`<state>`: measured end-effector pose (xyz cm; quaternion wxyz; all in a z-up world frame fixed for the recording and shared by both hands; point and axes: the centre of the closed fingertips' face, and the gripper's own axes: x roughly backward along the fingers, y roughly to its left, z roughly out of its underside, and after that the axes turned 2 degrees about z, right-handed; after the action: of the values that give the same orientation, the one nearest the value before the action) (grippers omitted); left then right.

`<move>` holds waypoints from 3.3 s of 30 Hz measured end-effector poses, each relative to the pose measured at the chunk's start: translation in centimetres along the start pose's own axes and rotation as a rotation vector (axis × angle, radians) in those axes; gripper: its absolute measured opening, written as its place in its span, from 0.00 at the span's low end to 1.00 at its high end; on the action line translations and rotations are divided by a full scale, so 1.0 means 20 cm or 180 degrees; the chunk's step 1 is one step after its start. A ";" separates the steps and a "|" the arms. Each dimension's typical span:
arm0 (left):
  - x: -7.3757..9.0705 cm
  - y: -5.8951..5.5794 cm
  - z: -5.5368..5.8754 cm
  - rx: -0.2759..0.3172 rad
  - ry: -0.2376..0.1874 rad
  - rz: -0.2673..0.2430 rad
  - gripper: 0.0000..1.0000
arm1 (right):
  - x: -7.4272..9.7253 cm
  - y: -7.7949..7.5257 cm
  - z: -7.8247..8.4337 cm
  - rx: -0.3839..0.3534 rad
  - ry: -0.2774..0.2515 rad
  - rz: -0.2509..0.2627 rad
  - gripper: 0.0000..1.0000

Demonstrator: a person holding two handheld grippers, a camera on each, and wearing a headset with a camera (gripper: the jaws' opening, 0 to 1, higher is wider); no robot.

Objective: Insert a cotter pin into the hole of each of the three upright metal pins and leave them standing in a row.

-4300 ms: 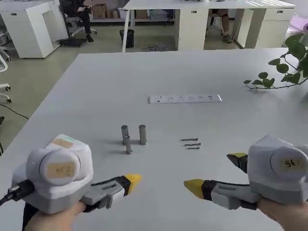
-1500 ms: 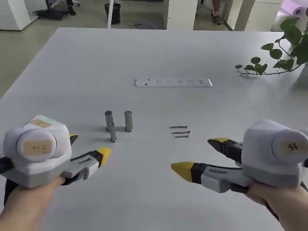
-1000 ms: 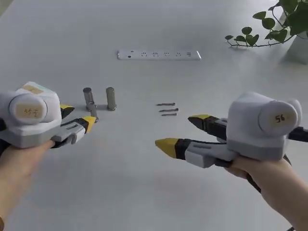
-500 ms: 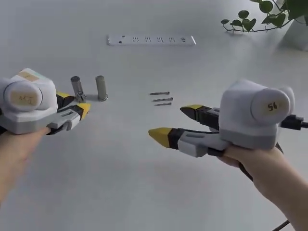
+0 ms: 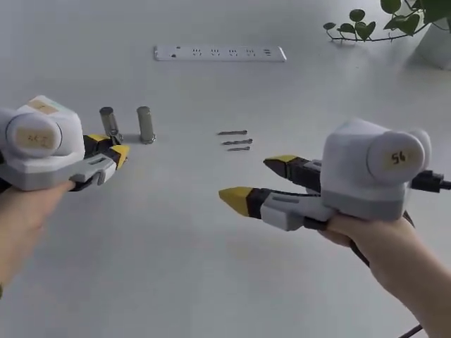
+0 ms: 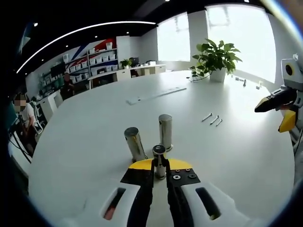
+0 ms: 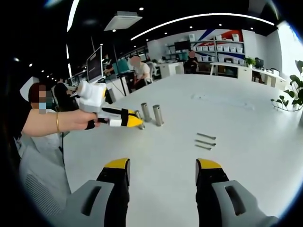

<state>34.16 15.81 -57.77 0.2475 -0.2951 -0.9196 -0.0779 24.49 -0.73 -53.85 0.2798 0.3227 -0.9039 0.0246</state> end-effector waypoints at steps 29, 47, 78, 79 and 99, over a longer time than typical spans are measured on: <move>-0.01 -0.29 0.00 -0.0344 -0.0060 0.0642 0.07 | 0.03 0.01 0.05 -0.0077 0.0031 0.0044 0.50; -0.02 -0.53 -0.01 -0.0480 -0.0057 0.0942 0.07 | 0.06 0.00 0.06 -0.0079 0.0023 0.0070 0.49; 0.01 -0.54 -0.01 -0.0632 -0.0035 0.0852 0.22 | 0.07 -0.07 0.01 0.0045 0.0041 0.0109 0.47; 0.01 -0.54 -0.01 -0.0620 -0.0044 0.0845 0.24 | 0.06 -0.09 -0.01 0.0075 0.0018 0.0123 0.47; 0.17 -0.49 -0.04 -0.0183 0.0003 0.0371 0.54 | -0.13 -0.35 0.03 0.0672 0.0902 0.0074 0.25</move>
<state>26.34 9.37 -55.40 0.2435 -0.3551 -0.8981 -0.0899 29.94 -4.88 -56.60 0.3686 0.3331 -0.8515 0.1678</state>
